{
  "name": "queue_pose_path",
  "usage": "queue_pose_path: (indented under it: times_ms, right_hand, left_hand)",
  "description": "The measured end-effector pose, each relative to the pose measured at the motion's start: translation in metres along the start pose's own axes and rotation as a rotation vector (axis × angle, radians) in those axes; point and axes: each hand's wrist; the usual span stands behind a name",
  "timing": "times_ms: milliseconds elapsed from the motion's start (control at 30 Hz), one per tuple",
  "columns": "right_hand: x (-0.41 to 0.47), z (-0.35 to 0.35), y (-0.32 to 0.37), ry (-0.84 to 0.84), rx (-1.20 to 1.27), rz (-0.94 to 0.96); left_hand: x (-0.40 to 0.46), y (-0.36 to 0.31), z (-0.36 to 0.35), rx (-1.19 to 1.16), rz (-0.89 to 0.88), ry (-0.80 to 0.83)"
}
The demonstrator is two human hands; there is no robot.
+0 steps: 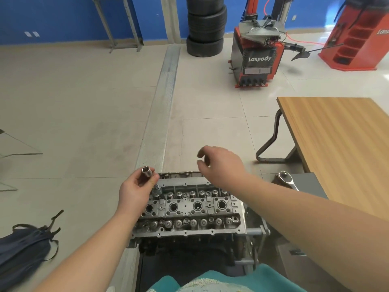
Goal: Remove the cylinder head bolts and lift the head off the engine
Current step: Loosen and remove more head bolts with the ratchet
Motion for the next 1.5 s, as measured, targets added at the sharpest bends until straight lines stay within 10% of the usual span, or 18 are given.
queue_pose_path:
  times_ms: [200, 500, 1500]
  right_hand:
    - [0.043, -0.03, 0.135, 0.299, -0.32, 0.218]
    - [0.052, -0.038, 0.145, 0.367, -0.388, 0.304]
    - [0.051, -0.038, 0.166, 0.441, -0.51, -0.031]
  left_hand:
    - [0.015, 0.001, 0.015, 0.293, -0.02, 0.177]
    - [0.052, 0.004, 0.044, 0.384, -0.081, 0.614]
    - [0.082, 0.007, 0.039, 0.256, -0.235, 0.718]
Point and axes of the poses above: each hand's wrist, its own x-axis towards the middle knuckle, its own z-axis out of the back of the hand, y = z × x, and after that the axes turned 6 degrees about z, right-handed
